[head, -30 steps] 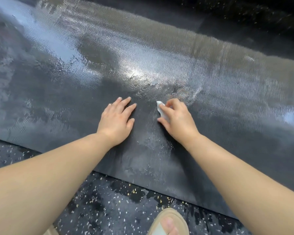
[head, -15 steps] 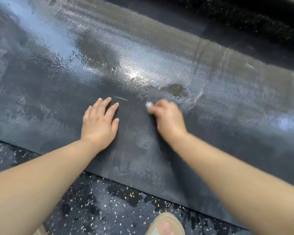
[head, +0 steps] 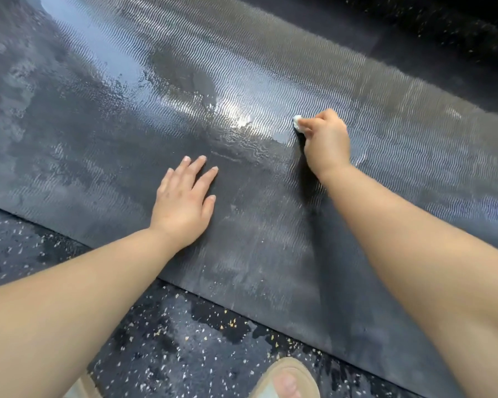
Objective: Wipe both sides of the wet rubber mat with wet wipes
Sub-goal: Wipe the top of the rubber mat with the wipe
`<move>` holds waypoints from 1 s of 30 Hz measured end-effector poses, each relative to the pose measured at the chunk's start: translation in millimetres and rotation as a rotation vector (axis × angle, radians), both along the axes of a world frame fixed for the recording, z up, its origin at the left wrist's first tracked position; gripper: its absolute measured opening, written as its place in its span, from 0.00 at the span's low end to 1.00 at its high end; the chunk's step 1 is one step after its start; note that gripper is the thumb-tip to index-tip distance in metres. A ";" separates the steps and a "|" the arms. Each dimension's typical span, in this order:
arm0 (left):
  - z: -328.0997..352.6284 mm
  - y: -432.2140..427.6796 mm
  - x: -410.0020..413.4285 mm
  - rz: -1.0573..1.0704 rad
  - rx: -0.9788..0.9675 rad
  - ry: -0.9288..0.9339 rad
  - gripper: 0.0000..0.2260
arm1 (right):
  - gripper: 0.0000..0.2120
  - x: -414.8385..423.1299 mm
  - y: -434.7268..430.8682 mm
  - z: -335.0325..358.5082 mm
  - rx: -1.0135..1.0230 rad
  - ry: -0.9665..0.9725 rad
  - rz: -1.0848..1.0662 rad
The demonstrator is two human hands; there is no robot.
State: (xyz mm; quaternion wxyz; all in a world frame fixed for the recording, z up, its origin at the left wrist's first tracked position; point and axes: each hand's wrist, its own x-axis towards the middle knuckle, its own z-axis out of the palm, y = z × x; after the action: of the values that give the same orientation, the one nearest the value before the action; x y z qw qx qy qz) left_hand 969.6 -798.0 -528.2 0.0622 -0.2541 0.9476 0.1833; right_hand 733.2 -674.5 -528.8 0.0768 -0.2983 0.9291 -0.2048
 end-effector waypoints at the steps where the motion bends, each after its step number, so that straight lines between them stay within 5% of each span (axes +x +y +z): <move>1: -0.5 0.2 0.5 0.001 0.000 0.008 0.22 | 0.16 9.1 -3.5 0.7 0.030 0.020 0.018; 4: -0.5 3.3 3.4 0.024 -0.001 0.053 0.20 | 0.13 77.0 -0.3 3.4 0.009 0.074 0.233; 8: 1.5 4.7 14.2 0.072 0.019 0.108 0.21 | 0.17 188.4 33.9 18.0 -0.042 -0.146 0.770; 11: 3.0 1.6 20.9 0.035 0.022 0.098 0.22 | 0.13 178.7 39.3 17.0 -0.070 -0.164 0.976; 13: 4.5 -0.4 21.1 0.024 0.026 0.088 0.22 | 0.09 142.8 26.9 12.7 -0.122 -0.091 0.958; 18: 5.0 0.9 18.8 0.036 0.038 0.067 0.22 | 0.08 5.8 -17.0 -5.6 -0.062 0.046 0.279; 21: 5.6 2.3 15.9 0.072 0.053 0.069 0.22 | 0.14 -14.3 -25.6 -9.5 -0.061 0.109 0.075; 24: 5.7 4.2 11.1 0.125 0.057 0.100 0.20 | 0.09 50.2 -20.4 -7.1 -0.089 0.145 0.183; 30: 8.2 8.2 1.3 0.193 0.027 0.152 0.19 | 0.15 175.0 33.8 6.8 -0.088 -0.066 0.877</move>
State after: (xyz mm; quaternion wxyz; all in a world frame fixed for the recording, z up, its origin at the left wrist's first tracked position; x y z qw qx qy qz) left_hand 970.8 -789.8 -520.0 -0.0242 -0.3285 0.9183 0.2198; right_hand 908.2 -640.7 -522.0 0.1731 -0.6606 0.7022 -0.2015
